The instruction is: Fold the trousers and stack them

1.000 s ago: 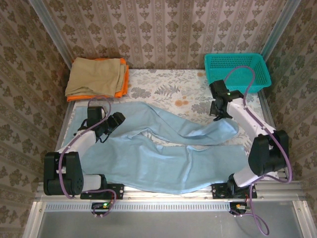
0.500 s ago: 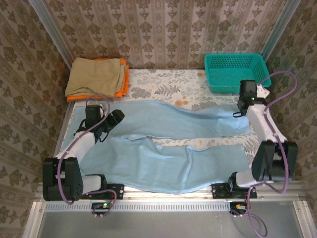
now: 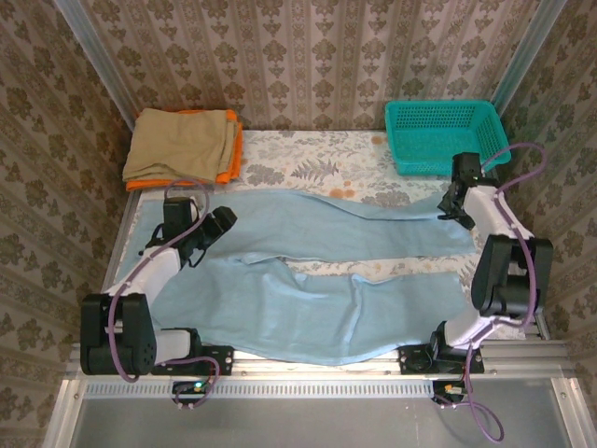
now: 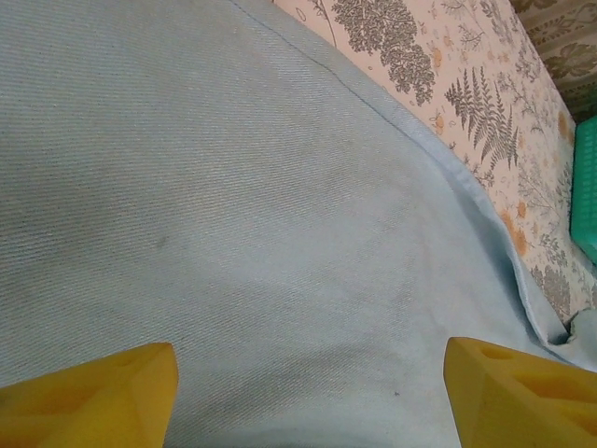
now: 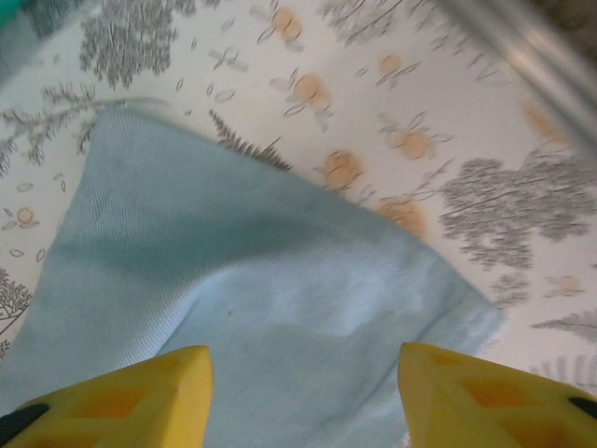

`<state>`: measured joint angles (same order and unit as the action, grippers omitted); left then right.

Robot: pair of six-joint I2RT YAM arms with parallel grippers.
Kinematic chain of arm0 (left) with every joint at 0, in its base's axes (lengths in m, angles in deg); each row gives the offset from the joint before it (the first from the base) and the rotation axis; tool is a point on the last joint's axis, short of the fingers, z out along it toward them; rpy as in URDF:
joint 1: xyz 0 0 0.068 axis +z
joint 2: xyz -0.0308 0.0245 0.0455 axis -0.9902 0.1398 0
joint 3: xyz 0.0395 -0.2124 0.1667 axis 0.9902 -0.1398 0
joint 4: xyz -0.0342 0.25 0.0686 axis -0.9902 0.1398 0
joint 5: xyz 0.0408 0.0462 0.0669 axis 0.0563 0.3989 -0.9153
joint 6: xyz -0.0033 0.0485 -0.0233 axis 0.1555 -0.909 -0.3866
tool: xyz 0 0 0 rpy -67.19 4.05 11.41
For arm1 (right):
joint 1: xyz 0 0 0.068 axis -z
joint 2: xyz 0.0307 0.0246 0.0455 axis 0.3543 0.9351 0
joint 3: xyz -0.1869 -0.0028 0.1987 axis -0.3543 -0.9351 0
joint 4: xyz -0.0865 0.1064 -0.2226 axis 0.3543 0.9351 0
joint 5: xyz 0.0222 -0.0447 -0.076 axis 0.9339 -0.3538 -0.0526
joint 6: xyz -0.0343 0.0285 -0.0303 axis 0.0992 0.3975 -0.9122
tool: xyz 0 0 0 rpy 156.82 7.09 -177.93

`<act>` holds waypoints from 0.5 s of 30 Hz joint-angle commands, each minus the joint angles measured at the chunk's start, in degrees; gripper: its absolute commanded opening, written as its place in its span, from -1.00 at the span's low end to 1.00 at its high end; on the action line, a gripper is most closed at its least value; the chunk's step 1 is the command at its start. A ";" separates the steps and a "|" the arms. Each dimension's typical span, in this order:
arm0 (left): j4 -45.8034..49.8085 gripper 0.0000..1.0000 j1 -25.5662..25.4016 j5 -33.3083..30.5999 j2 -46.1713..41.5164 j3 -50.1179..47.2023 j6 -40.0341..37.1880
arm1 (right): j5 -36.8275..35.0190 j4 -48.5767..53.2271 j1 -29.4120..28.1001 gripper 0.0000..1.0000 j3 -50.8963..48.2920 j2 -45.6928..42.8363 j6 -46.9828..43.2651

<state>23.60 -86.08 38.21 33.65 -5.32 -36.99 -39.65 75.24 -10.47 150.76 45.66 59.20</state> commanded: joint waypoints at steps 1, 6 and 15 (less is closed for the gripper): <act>-1.17 0.51 -0.35 0.61 1.50 2.05 0.09 | 3.57 0.82 -1.96 0.10 5.43 6.88 -1.08; -1.37 0.51 -0.32 0.41 2.65 2.63 -0.11 | -3.64 1.04 -5.01 0.09 14.15 15.09 -2.06; -2.33 0.49 -0.41 0.43 5.47 3.09 -0.02 | -3.13 3.16 -4.31 0.10 25.27 26.48 -7.10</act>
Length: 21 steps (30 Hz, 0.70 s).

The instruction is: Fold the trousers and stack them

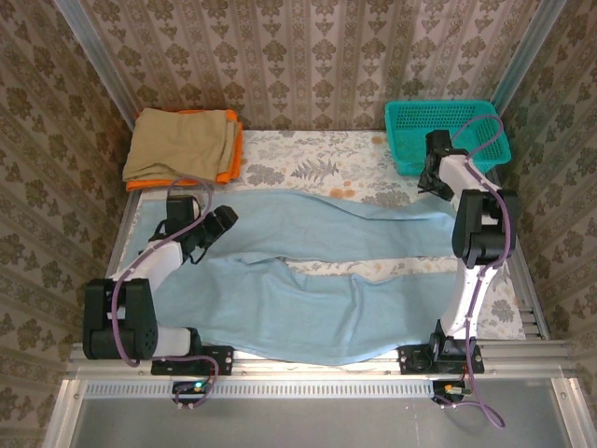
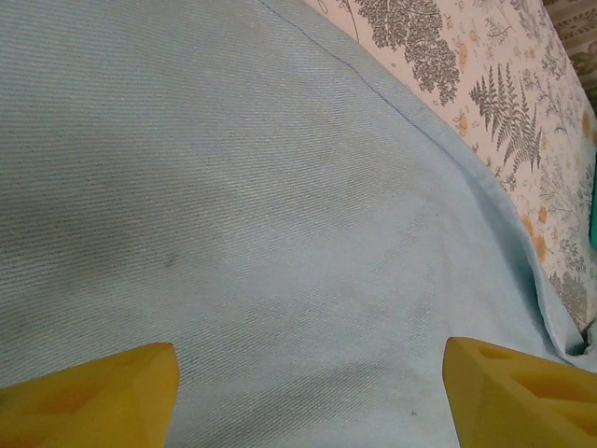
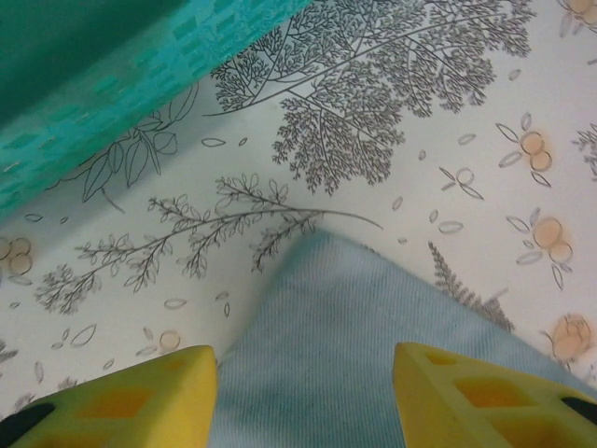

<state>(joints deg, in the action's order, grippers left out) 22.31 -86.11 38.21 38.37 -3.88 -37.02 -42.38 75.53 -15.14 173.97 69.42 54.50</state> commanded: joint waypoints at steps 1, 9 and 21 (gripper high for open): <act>-1.36 0.48 -0.35 0.51 1.09 1.56 0.06 | 0.19 3.27 0.37 0.12 2.86 3.66 -2.99; -1.12 0.46 -0.51 0.43 1.74 1.74 -0.29 | 7.50 10.55 2.14 0.13 9.54 10.85 -4.94; -1.38 0.42 -0.73 0.29 1.03 1.57 -0.41 | 11.08 8.23 5.30 -0.04 -1.08 5.35 -6.49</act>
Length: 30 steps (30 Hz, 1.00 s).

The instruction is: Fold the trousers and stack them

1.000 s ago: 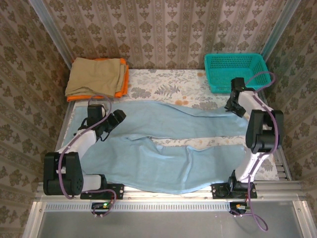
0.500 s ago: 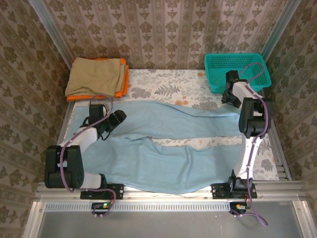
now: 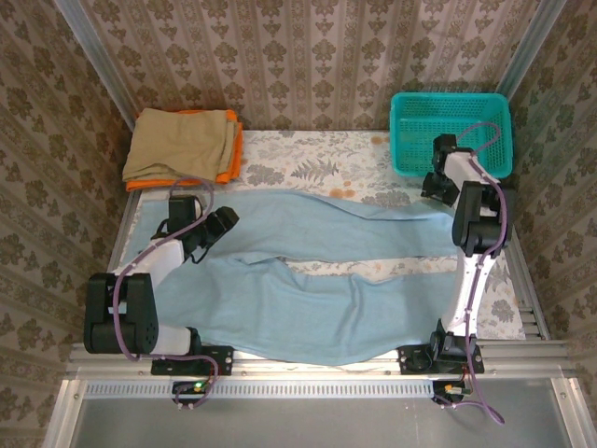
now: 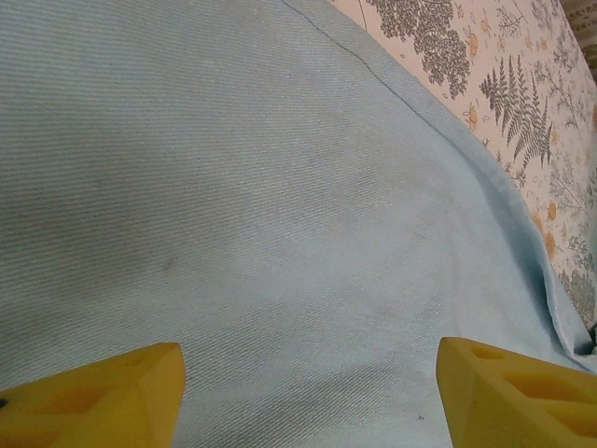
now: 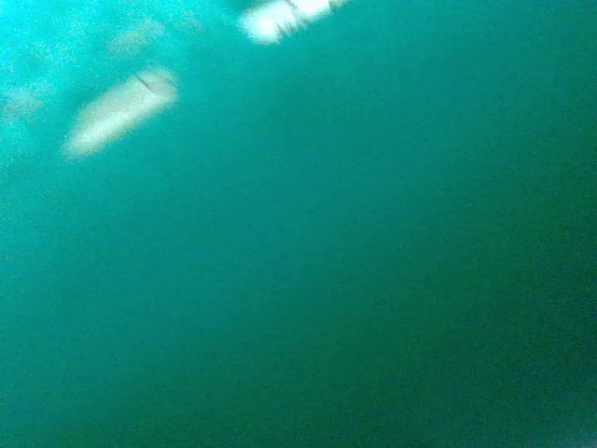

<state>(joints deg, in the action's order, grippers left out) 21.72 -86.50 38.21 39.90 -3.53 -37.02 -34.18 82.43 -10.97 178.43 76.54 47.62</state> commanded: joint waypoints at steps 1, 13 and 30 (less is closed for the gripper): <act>-0.86 0.42 -0.34 0.43 -0.31 1.29 -0.41 | 4.16 -0.48 1.56 -0.02 -7.22 -3.13 0.55; 0.01 0.42 -0.45 0.26 -0.08 2.04 -1.07 | 4.42 6.51 1.19 0.17 9.98 6.85 -2.22; -0.25 0.41 -0.24 0.96 1.86 2.94 -1.89 | 2.85 9.72 0.15 -1.00 15.40 8.87 -3.60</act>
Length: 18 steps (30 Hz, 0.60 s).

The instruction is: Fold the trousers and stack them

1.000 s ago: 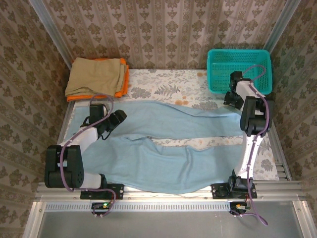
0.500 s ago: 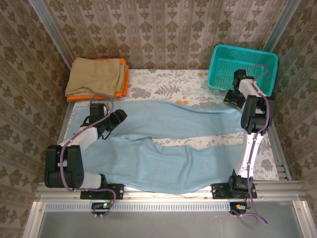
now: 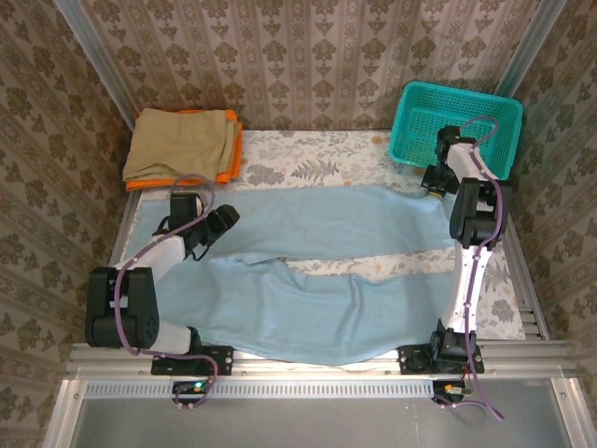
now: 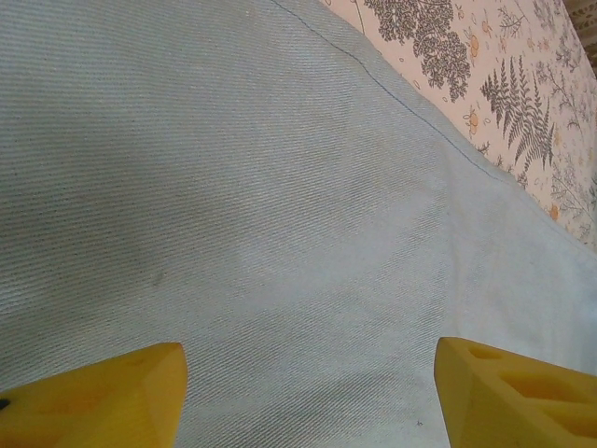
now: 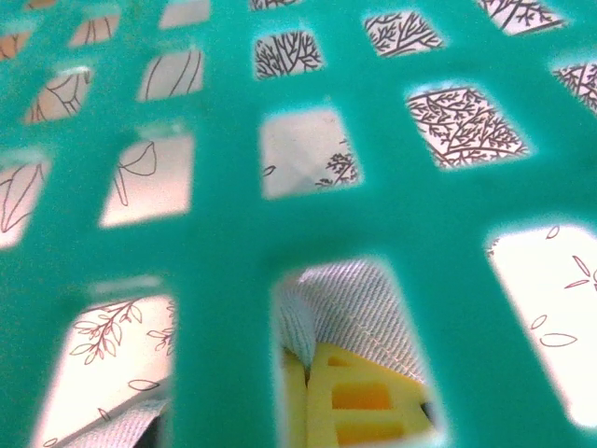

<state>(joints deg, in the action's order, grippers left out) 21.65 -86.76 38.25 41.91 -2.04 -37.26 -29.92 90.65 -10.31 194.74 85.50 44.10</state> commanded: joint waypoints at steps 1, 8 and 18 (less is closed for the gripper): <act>-0.19 0.41 0.01 0.92 -0.12 1.55 -1.66 | -2.17 0.76 -0.64 -1.00 -1.23 -1.26 0.11; -1.78 0.41 -0.13 1.48 -0.04 1.73 -0.86 | -8.27 -13.30 -0.57 -1.00 -12.13 -12.96 3.40; -2.65 0.42 -1.00 1.52 -2.10 1.45 -0.61 | -5.59 -21.54 0.26 -0.08 -17.16 -16.20 8.18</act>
<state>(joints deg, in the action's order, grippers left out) 19.97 -87.35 38.98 41.58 -1.69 -37.26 -35.19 70.37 -10.40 175.65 68.19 49.01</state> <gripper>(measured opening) 0.710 0.428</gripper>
